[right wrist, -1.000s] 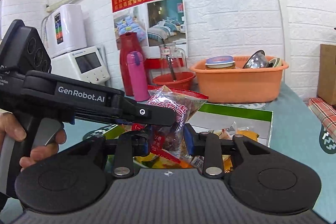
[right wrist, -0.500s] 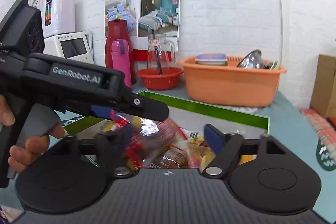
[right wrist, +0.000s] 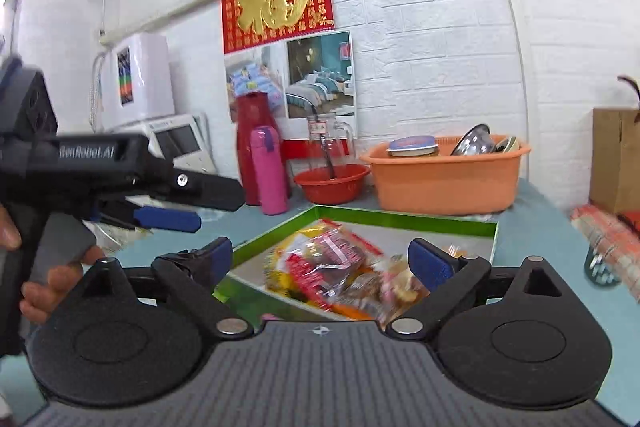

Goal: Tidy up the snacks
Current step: 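Carry the red-printed bag into the green box and open the left gripper, then grasp the red-and-white packet with the left gripper while the right gripper grasps the red-labelled clear packet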

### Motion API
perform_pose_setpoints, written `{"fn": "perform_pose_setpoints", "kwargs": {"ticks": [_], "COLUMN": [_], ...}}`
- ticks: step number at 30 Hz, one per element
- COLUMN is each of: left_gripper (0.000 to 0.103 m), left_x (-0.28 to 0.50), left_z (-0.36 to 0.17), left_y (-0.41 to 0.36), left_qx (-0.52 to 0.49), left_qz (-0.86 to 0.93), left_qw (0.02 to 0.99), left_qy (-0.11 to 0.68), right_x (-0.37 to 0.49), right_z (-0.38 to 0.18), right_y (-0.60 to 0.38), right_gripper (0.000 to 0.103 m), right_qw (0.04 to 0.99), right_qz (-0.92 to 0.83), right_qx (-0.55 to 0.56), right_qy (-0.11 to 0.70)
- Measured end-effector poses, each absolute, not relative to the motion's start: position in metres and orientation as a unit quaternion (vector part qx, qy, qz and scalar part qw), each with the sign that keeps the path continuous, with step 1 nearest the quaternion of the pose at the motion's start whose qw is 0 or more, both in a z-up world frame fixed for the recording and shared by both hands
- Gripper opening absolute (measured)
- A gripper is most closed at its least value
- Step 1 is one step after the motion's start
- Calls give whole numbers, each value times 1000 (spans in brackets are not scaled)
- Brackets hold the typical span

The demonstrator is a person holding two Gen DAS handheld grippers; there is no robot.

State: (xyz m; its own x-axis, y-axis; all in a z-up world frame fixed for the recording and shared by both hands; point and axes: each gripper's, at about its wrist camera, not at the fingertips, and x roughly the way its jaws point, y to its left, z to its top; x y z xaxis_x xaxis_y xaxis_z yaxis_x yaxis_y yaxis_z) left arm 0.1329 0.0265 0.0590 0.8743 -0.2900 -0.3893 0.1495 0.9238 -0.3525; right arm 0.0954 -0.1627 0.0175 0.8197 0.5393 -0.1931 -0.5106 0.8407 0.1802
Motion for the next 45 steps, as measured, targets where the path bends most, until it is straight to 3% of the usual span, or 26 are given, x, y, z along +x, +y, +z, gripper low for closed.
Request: {"fn": "perform_pose_setpoints", "kwargs": {"ticks": [9,16,21,24,28,32,37,41,45], "left_gripper": [103,103,103,103,103,103,103,103,103], "left_x": [60,18,0,-10,-20,-26,-16,-11,-5], "left_z": [23,5,-5,-10,-17,-21,-27,-34,-37], "left_y": [45,60,69,74,82,85,72,60,53], "left_qx": [-205,-195,-202,-208,-218,-227,-216,-216,-213], "left_qz": [-85,-39,-21,-16,-4,-6,-45,-71,-76], "left_qw": [946,948,947,944,941,940,934,929,926], "left_qy": [235,247,248,254,258,255,279,291,302], "right_x": [54,28,37,39,25,43,60,94,104], "right_z": [-10,-20,-34,-39,-32,-37,-35,-43,-45], "right_y": [-164,-166,-161,-145,-126,-123,-143,-151,-147], "right_gripper": [103,103,103,103,103,103,103,103,103], "right_qw": [942,940,879,848,896,885,919,896,902], "right_qz": [262,296,375,427,369,367,307,310,304], "right_qx": [120,101,167,124,49,46,34,36,-34], "right_qy": [170,139,242,288,243,283,244,314,304]}}
